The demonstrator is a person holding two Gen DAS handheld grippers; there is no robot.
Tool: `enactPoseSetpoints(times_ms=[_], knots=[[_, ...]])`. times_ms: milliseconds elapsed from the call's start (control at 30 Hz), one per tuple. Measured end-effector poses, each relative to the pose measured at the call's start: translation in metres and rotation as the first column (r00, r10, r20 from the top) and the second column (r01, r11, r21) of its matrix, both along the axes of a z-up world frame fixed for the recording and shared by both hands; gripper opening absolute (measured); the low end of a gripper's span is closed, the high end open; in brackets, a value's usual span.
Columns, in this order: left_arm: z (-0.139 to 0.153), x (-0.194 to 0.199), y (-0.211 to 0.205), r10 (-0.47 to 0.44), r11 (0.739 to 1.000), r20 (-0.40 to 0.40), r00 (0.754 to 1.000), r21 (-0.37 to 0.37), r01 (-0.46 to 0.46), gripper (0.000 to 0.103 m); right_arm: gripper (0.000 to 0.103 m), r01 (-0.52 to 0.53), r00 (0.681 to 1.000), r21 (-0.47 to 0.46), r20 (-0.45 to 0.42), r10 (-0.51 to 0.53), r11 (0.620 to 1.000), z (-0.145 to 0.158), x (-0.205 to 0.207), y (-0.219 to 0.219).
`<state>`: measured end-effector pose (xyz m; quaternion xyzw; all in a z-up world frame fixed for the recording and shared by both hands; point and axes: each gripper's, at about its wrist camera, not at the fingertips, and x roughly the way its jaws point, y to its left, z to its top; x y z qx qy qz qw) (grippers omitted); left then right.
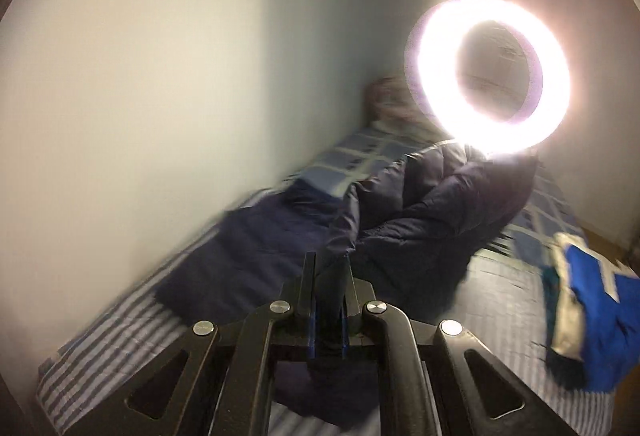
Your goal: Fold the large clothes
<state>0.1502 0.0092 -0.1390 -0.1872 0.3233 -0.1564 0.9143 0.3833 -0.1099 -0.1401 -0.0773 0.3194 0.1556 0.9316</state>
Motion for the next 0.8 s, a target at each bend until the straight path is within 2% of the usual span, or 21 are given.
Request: enactPoseSetpoints(times_ms=[167, 367, 500, 633, 667, 700, 767, 800], knots=[[-0.001, -0.005, 0.013, 0.030, 1.000, -0.004, 1.000, 0.007, -0.030, 0.061, 0.005, -0.103, 0.993, 0.005, -0.051, 0.103, 0.995, -0.036, 0.024, 0.073], [-0.004, -0.005, 0.023, 0.052, 0.998, -0.018, 0.998, 0.017, -0.052, 0.061, 0.004, -0.234, 0.958, -0.010, -0.170, 0.229, 0.972, -0.110, 0.046, 0.156], [-0.003, -0.005, 0.028, 0.058, 0.998, -0.020, 0.998, 0.008, -0.058, 0.061, 0.004, -0.278, 0.941, -0.022, -0.206, 0.267, 0.960, -0.139, 0.044, 0.181], [-0.001, -0.005, 0.027, 0.061, 0.998, -0.015, 0.998, 0.018, -0.061, 0.061, 0.004, -0.322, 0.922, -0.026, -0.234, 0.308, 0.946, -0.155, 0.047, 0.194], [-0.001, -0.005, 0.027, 0.062, 0.998, -0.014, 0.998, 0.023, -0.062, 0.061, 0.006, -0.331, 0.917, -0.030, -0.245, 0.314, 0.943, -0.157, 0.050, 0.195], [-0.001, -0.006, 0.027, 0.064, 0.998, -0.014, 0.998, 0.029, -0.064, 0.061, 0.012, -0.338, 0.912, -0.015, -0.252, 0.324, 0.941, -0.156, 0.050, 0.193], [-0.002, -0.005, 0.026, 0.069, 0.997, -0.014, 0.998, 0.029, -0.068, 0.061, 0.020, -0.364, 0.892, 0.089, -0.253, 0.375, 0.927, -0.146, 0.051, 0.182], [-0.003, -0.004, 0.027, 0.078, 0.996, -0.020, 0.997, 0.033, -0.077, 0.061, 0.029, -0.368, 0.885, 0.145, -0.248, 0.394, 0.918, -0.138, 0.051, 0.172]])
